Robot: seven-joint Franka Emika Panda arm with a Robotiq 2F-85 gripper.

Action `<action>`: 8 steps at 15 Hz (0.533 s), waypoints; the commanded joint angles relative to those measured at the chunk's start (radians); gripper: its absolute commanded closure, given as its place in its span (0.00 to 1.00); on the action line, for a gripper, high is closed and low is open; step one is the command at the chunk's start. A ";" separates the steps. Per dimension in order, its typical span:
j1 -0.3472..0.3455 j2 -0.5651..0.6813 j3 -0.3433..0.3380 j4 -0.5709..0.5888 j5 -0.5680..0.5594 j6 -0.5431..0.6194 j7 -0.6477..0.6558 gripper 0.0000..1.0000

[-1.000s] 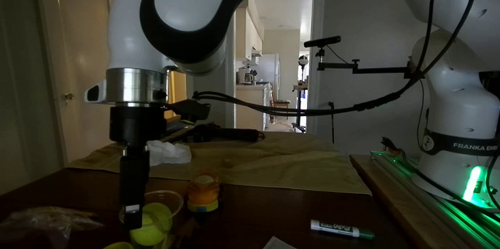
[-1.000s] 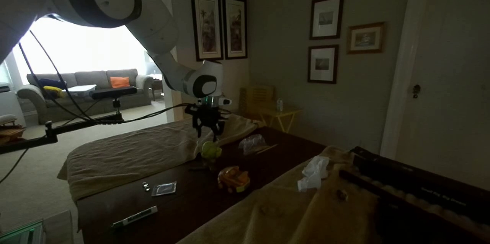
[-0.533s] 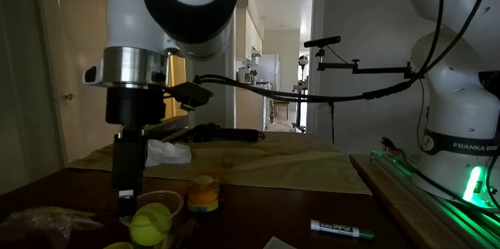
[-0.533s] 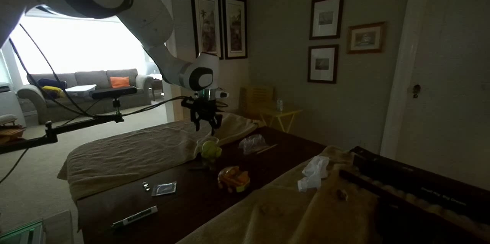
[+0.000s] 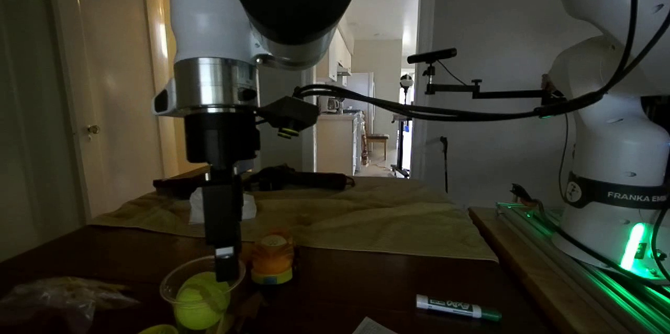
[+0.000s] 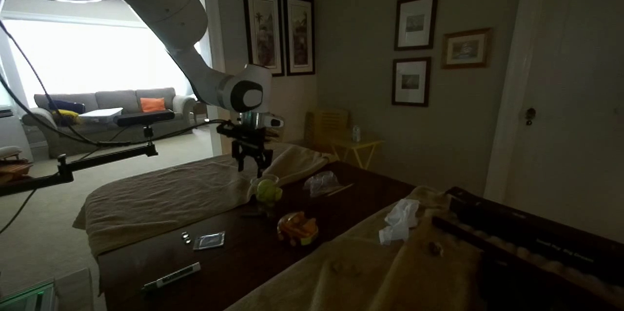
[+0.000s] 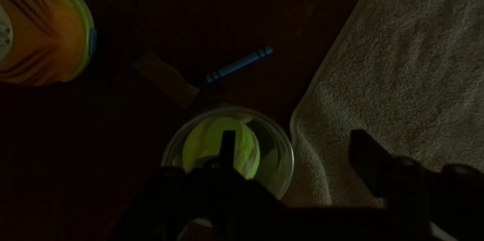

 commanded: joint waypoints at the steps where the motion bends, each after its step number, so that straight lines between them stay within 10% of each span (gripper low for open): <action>1: -0.008 -0.026 -0.019 -0.034 -0.019 -0.054 0.027 0.23; 8: -0.028 -0.003 -0.064 0.024 -0.050 -0.116 0.011 0.21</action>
